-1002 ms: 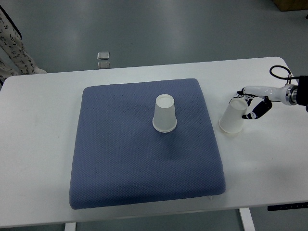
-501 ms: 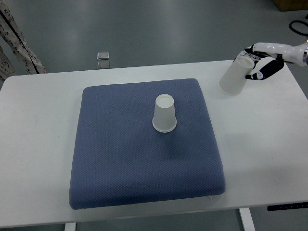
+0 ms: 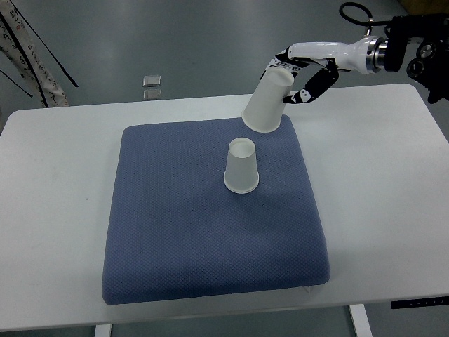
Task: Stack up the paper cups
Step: 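Lower the held cup onto the upside-down cup on the pad, then open the right hand and release the stacked cup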
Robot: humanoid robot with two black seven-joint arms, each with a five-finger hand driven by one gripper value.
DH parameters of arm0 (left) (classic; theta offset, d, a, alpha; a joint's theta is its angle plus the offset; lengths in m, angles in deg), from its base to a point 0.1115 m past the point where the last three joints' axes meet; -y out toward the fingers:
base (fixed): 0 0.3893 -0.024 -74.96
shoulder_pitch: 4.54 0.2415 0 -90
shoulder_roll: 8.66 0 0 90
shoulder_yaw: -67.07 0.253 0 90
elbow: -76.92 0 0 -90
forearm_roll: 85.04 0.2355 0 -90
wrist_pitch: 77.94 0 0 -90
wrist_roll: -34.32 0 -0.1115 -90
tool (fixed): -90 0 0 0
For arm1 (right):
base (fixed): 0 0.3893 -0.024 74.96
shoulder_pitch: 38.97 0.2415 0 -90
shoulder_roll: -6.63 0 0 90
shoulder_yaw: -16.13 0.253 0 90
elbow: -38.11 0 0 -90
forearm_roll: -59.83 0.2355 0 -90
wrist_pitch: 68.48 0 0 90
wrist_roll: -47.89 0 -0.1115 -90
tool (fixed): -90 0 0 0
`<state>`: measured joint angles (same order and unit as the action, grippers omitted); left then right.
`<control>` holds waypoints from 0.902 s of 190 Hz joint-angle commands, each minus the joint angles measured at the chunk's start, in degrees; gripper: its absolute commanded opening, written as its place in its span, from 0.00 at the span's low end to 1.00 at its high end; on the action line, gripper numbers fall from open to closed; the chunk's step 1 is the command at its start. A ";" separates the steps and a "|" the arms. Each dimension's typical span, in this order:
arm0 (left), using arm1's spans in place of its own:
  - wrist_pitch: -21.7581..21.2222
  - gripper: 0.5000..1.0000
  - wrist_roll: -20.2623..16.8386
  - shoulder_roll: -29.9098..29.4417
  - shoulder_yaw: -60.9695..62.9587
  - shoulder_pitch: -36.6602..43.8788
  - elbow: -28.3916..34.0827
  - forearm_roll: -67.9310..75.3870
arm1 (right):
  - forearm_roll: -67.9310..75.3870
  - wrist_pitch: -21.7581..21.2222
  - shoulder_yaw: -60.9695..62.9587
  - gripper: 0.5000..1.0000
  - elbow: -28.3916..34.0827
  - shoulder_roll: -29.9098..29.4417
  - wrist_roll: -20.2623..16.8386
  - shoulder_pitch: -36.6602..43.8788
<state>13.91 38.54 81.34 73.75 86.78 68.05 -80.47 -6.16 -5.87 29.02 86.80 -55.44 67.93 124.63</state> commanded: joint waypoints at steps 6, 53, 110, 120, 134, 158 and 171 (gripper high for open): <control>0.00 1.00 0.00 0.00 0.00 0.00 0.00 0.00 | -0.55 -2.92 -0.50 0.23 0.26 -0.69 0.08 0.50; 0.00 1.00 0.00 0.00 0.00 0.00 0.00 0.00 | -1.43 -4.95 -2.26 0.25 2.37 -0.78 0.08 1.55; 0.00 1.00 0.00 0.00 0.00 0.00 0.00 0.00 | -1.78 -3.54 -2.35 0.25 2.29 -3.24 0.00 1.02; 0.00 1.00 0.00 0.00 0.00 0.00 0.00 0.00 | -2.13 -3.45 -2.35 0.25 2.20 -3.85 0.00 0.85; 0.00 1.00 0.00 0.00 0.00 0.00 0.00 0.00 | -2.48 -2.57 -2.79 0.27 2.02 -4.03 0.00 0.67; 0.00 1.00 0.00 0.00 0.00 0.00 0.00 0.00 | -2.48 -1.17 -4.02 0.39 1.93 -4.64 0.00 0.50; 0.00 1.00 0.00 0.00 0.00 0.00 0.00 0.00 | -2.48 -0.82 -4.19 0.58 1.93 -4.73 0.00 0.50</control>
<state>13.91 38.54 81.34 73.75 86.77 68.05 -80.47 -8.62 -7.35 25.18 88.78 -59.99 67.93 125.15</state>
